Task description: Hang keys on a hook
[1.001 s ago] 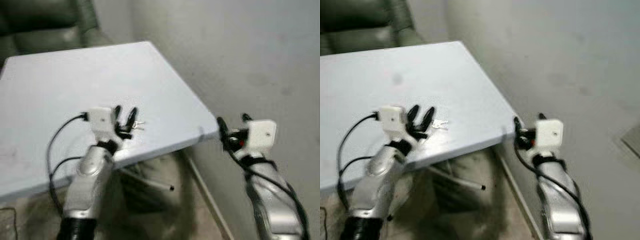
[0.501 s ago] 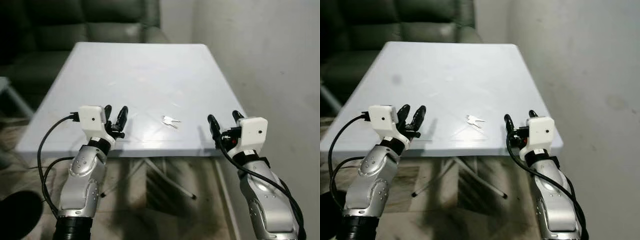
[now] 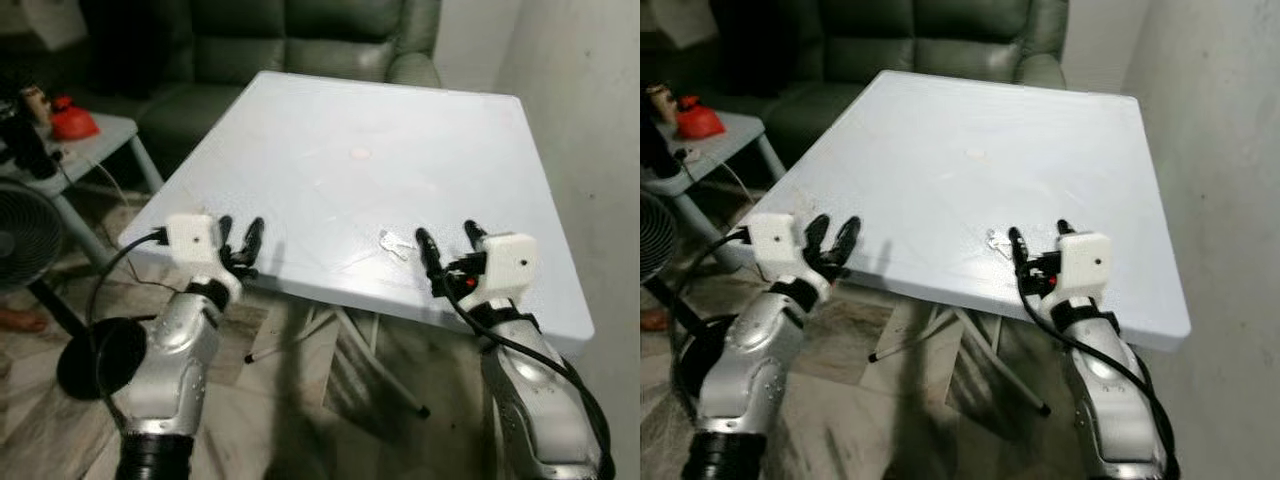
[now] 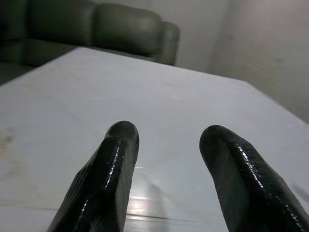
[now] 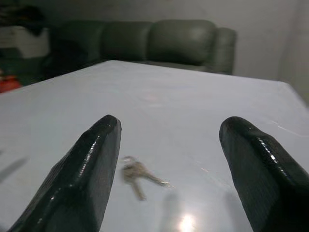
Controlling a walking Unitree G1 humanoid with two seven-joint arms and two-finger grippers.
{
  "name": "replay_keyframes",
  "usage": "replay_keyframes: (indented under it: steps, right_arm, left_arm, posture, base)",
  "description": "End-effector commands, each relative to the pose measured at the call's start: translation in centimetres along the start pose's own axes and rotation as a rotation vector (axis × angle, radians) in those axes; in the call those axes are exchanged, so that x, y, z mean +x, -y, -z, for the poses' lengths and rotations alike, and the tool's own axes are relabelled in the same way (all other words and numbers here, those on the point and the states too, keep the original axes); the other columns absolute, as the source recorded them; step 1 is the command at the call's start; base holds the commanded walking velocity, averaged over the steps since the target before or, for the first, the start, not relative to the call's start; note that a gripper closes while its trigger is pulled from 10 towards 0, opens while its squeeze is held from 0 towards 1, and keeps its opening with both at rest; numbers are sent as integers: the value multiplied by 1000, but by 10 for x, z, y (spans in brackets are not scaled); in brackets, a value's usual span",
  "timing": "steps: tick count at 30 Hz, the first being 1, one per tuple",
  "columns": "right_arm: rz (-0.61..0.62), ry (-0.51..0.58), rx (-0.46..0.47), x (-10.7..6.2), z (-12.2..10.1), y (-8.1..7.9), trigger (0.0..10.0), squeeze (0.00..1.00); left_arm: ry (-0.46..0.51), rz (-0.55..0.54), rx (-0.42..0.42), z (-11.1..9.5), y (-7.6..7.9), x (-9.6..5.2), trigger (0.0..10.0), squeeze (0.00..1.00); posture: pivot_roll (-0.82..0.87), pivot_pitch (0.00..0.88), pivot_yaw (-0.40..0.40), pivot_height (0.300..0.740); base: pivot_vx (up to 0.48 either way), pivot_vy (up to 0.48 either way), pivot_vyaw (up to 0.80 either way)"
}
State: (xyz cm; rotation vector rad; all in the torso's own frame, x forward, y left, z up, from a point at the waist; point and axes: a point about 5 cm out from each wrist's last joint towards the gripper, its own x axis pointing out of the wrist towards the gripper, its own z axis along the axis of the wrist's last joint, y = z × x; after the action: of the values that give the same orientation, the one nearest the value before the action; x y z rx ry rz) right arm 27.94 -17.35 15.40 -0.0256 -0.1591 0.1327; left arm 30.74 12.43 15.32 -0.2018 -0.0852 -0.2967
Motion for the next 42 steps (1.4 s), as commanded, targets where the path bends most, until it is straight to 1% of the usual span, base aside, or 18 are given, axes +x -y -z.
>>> replay_keyframes:
  steps: [1, 18, 26, 38, 41, 42]
  right_arm:
    - [-22, 14, 11, 2, -3, -4, 10000, 0]
    - [-41, 23, 26, 4, -4, -7, 10000, 0]
    - [-51, 24, 29, 3, -4, -8, 10000, 0]
    - [-52, 24, 30, 3, -4, -9, 10000, 0]
    - [-53, 24, 30, 3, -4, -9, 10000, 0]
    - [-57, 21, 27, 2, -3, -9, 10000, 0]
  left_arm:
    - [-4, -21, 17, -4, -7, -1, 10000, 0]
    - [-14, -9, 12, -4, -7, 0, 10000, 0]
    - [-15, -3, 9, -3, -6, 0, 10000, 0]
    - [-13, 9, 13, -4, -5, 2, 10000, 0]
    - [-11, 9, 17, -5, -4, 2, 10000, 0]
    - [11, 7, 32, -6, -2, 1, 10000, 0]
  posture:
    - [-69, 76, -26, 740]
    - [-64, 68, -27, 740]
    - [-65, 59, -26, 740]
    - [-68, 54, -23, 740]
    - [-67, 57, -25, 740]
    - [-66, 58, -26, 740]
  base:
    - [0, 0, 0]
    - [16, 0, 0]
    - [283, 0, 0]
    - [382, 0, 0]
    - [0, 0, 0]
    - [0, 0, 0]
